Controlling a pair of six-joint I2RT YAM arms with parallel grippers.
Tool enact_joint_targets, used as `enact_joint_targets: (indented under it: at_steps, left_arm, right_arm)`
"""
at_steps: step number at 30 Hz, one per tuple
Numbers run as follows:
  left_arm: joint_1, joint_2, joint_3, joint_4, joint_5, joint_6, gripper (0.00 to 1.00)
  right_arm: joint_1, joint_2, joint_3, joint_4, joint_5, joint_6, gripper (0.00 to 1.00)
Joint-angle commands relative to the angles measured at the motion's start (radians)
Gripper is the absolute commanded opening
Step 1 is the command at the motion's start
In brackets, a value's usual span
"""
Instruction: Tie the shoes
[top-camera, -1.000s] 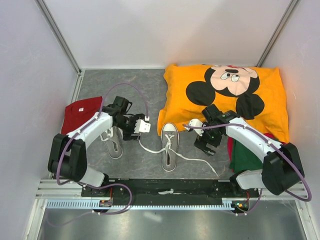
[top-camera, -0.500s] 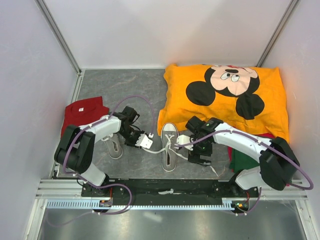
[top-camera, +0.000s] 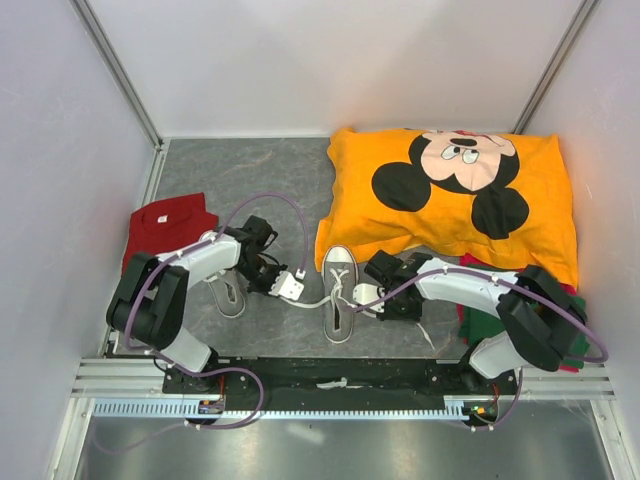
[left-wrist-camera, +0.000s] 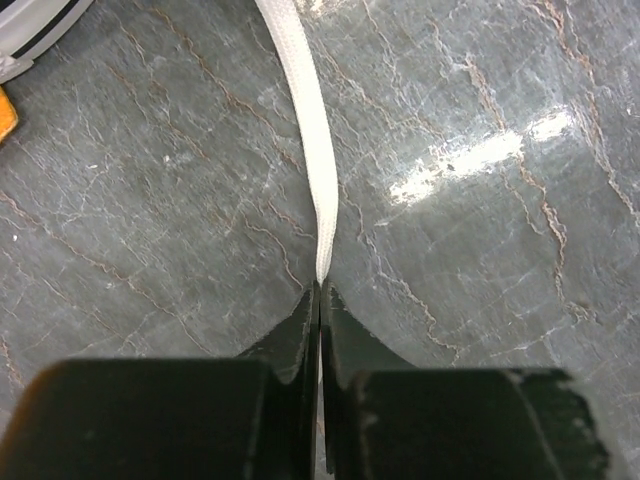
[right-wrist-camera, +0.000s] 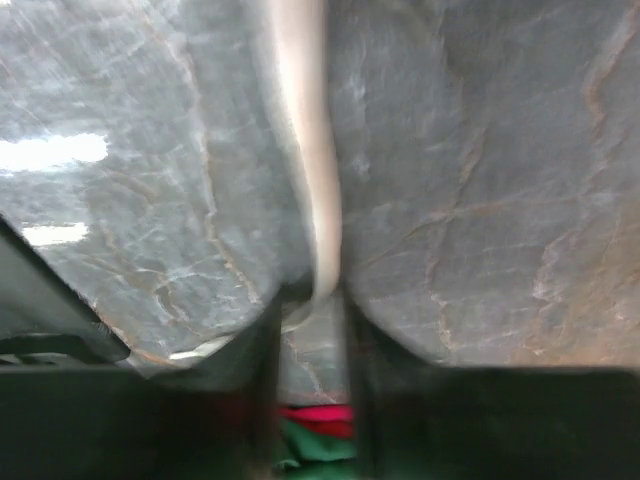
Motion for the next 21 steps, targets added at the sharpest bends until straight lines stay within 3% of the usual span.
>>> enact_joint_targets:
  at_steps: [1, 3, 8, 12, 15, 21]
  left_arm:
    - [-0.002, -0.054, -0.04, 0.062, 0.05, -0.008, 0.02]
    - [-0.002, -0.084, -0.044, 0.049, 0.053, -0.025, 0.02]
    - [0.013, -0.271, 0.033, -0.053, 0.148, -0.198, 0.02]
    - [0.013, -0.442, 0.07, -0.17, 0.224, -0.301, 0.02]
    - [0.013, -0.578, 0.055, -0.188, 0.257, -0.35, 0.02]
    - [0.01, -0.704, 0.027, -0.224, 0.273, -0.386, 0.01]
  right_arm:
    - [0.003, -0.021, -0.073, 0.073, 0.066, 0.006, 0.15]
    - [0.003, -0.053, -0.053, 0.073, 0.074, 0.029, 0.0]
    - [-0.025, -0.188, 0.039, 0.089, 0.089, 0.047, 0.0]
    - [-0.053, -0.188, 0.205, 0.097, 0.022, 0.061, 0.0]
    - [-0.053, -0.169, 0.337, 0.106, -0.085, 0.064, 0.0]
    - [-0.047, -0.041, 0.574, 0.114, -0.311, 0.099, 0.0]
